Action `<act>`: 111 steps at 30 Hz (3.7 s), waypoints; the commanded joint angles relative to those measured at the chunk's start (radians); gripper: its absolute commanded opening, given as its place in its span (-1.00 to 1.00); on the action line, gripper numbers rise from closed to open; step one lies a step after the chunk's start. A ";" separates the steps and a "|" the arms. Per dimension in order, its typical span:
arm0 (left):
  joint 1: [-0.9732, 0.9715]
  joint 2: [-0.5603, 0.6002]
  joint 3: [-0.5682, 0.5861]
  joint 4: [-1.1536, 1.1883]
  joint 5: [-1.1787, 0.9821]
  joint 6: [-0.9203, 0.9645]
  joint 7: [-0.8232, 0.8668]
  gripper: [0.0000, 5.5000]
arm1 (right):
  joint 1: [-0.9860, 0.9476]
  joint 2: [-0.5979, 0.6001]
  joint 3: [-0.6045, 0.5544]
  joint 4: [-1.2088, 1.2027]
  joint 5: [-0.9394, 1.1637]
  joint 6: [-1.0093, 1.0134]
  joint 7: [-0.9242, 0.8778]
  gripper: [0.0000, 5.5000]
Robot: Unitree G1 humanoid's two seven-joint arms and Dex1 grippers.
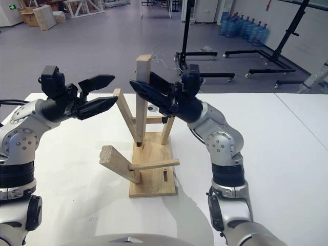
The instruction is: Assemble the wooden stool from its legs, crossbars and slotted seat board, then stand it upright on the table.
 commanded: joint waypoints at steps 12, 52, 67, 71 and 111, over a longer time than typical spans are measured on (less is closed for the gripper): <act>0.198 -0.019 0.165 -0.127 -0.053 -0.048 0.169 0.96 | 0.102 -0.139 -0.106 0.059 0.032 -0.019 0.169 -0.25; 0.263 0.067 0.215 -0.034 -0.104 -0.006 0.143 0.96 | 0.395 -0.263 -0.086 0.243 -0.036 -0.065 0.436 -0.26; 0.312 0.058 0.223 -0.062 -0.115 -0.017 0.157 0.96 | 0.494 -0.359 0.009 0.164 -0.150 -0.204 0.509 -0.26; 0.319 0.062 0.222 -0.061 -0.114 -0.019 0.152 0.96 | 0.480 -0.377 0.040 0.162 -0.165 -0.256 0.518 -0.26; 0.429 0.081 0.047 -0.248 -0.074 -0.008 0.125 0.96 | 0.383 -0.393 0.041 0.150 -0.128 -0.224 0.563 -0.26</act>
